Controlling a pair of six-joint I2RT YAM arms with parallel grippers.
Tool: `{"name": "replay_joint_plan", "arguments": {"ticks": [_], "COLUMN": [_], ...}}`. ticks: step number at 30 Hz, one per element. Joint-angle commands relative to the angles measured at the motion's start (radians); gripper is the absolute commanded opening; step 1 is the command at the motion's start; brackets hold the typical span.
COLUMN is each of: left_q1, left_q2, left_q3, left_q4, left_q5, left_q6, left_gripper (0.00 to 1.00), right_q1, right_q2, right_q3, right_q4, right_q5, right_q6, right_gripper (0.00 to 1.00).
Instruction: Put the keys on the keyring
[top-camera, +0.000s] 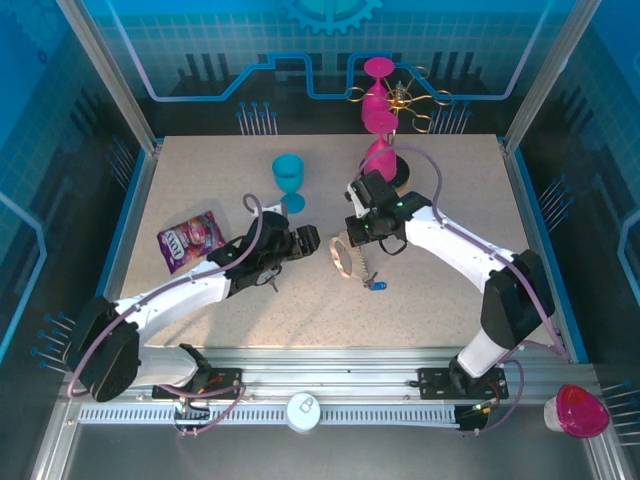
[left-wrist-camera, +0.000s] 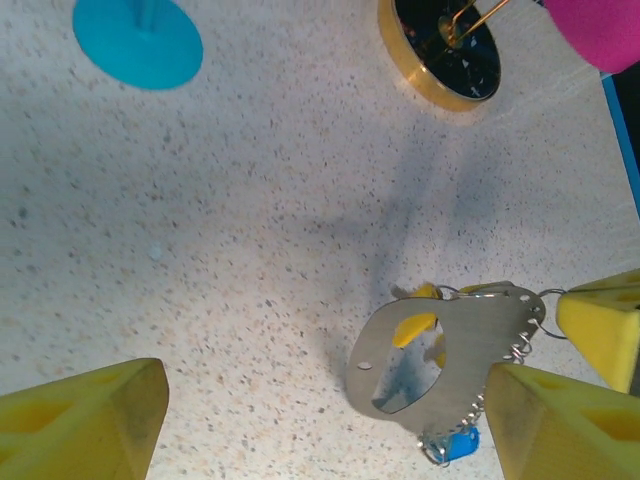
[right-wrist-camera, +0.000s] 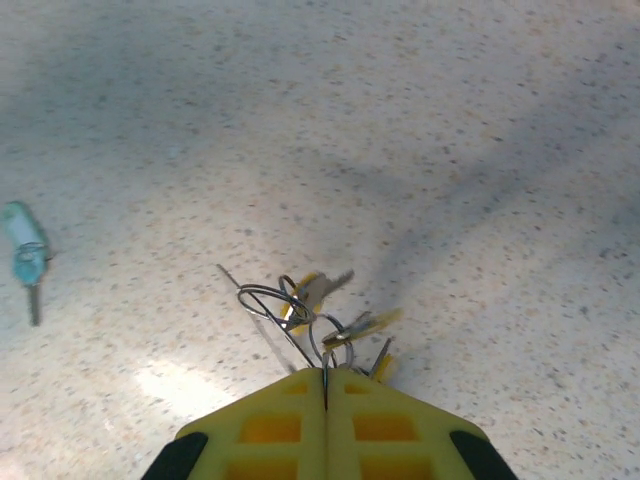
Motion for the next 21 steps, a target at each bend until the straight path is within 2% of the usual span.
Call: {"name": "replay_joint_plan", "arguments": {"ticks": [1,10,15,19,21], "left_q1": [0.007,0.005,0.007,0.006,0.004], "left_q2": [-0.066,-0.232,-0.273,-0.236,-0.208], "left_q3": [-0.035,-0.192,-0.235,-0.219,-0.227], "left_q4": [0.037,0.219,0.293,0.324,0.382], "left_q5": [0.006,0.154,0.295,0.376,0.454], "left_q6": [0.168,0.539,0.763,0.844,0.865], "left_gripper": [0.85,0.86,0.86,0.87,0.87], "right_q1": [-0.001,-0.004,-0.005,-0.006,-0.006], "right_q2": [-0.063,-0.149,-0.167,-0.177,-0.183], "right_q3": [-0.014,-0.048,-0.057,-0.078,-0.093], "right_q4": [0.045,0.093,0.113,0.142,0.163], "right_q5": [-0.109,-0.211,-0.264,-0.296,-0.318], "right_q6": [-0.054,-0.139,-0.179,-0.191,-0.186], "right_gripper": [0.0,0.0,0.0,0.0,0.0]}}
